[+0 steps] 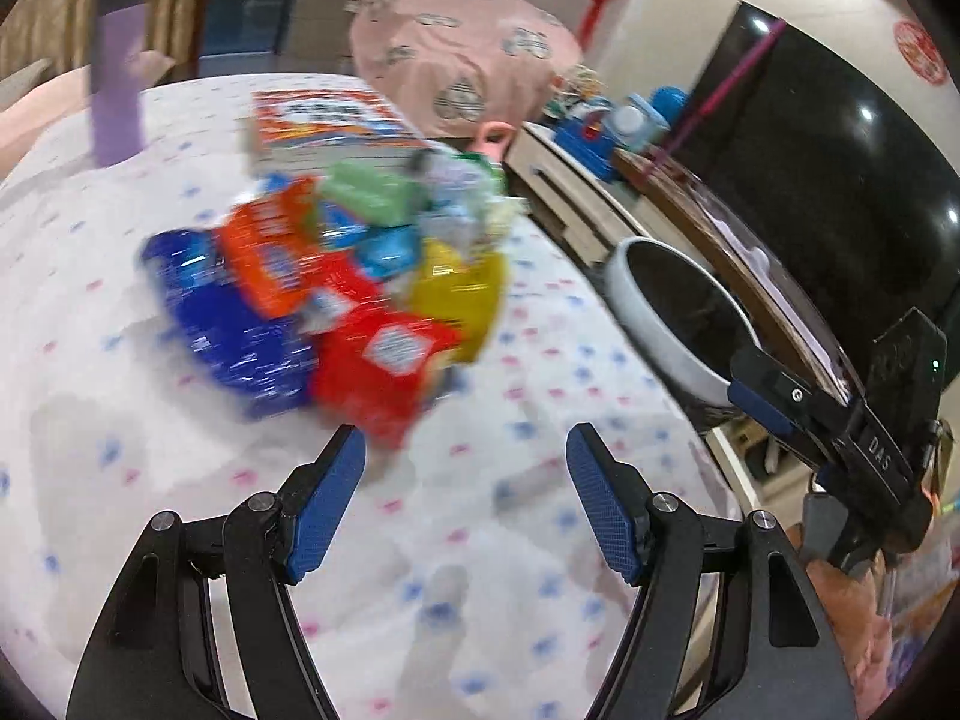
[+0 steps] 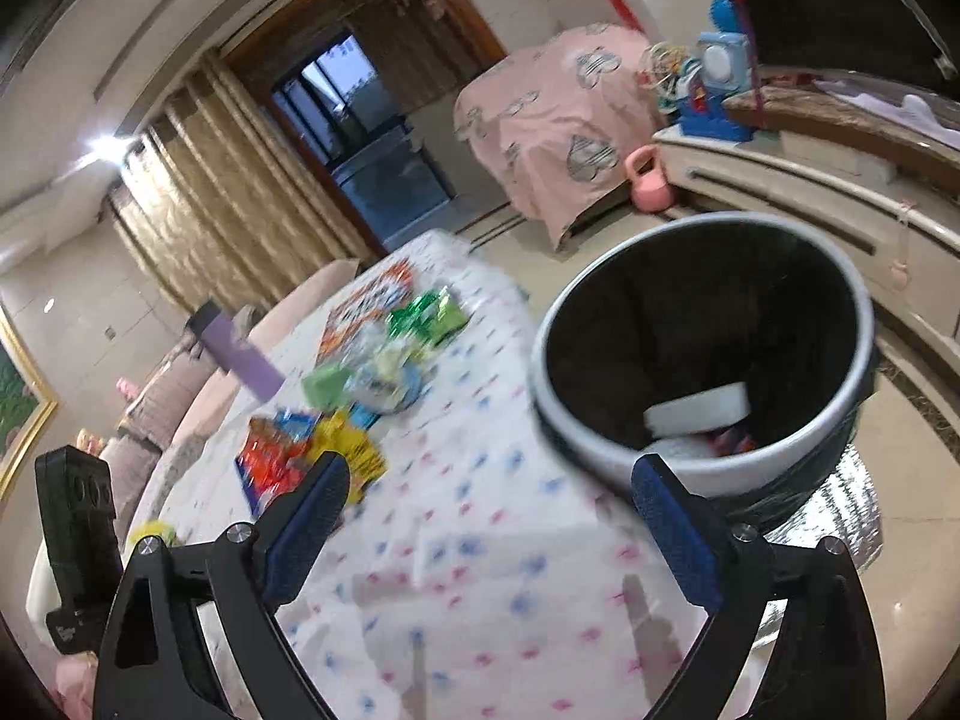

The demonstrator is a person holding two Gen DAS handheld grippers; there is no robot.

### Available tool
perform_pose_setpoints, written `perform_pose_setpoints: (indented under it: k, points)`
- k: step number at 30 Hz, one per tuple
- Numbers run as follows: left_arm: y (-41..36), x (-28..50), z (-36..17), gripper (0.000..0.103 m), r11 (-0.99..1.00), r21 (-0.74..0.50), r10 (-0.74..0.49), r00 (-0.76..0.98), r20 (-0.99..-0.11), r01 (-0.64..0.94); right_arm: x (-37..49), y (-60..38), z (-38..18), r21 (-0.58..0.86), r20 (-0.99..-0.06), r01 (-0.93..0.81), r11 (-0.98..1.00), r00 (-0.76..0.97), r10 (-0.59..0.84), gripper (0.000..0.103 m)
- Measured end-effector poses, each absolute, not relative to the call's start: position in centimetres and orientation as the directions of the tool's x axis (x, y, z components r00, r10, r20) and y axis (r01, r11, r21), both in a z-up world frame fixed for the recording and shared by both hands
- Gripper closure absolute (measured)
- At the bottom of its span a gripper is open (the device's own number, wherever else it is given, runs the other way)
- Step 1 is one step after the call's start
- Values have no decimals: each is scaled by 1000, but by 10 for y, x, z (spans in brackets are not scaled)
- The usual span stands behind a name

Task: Collect trash
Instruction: 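Move both open tools back toward the snack bags on the table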

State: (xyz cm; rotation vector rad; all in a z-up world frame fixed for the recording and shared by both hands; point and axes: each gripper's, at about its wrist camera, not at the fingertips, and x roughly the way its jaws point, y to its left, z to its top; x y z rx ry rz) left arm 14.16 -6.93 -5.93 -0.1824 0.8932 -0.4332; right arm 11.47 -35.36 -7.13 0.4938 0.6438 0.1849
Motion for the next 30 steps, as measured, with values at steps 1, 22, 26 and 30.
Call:
perform_pose_setpoints:
  k: [1, 22, 26, 30]
  points:
    - [-61, 141, -61, 32, 903, -333, -429, 553, -714, 270, 114, -347, -72, 492, -532, -20, 870, 784, 319, 7]
    - [25, 170, -79, 32, 905, -422, -375, 578, -725, 57, 157, -258, -86, 494, -584, -141, 858, 677, 448, 7]
    - [28, 189, -82, 32, 893, -447, -391, 569, -724, 45, 171, -251, -82, 496, -577, -157, 854, 676, 459, 7]
    - [22, 206, -91, 32, 887, -459, -410, 541, -734, 48, 188, -241, -84, 491, -578, -173, 854, 669, 467, 9]
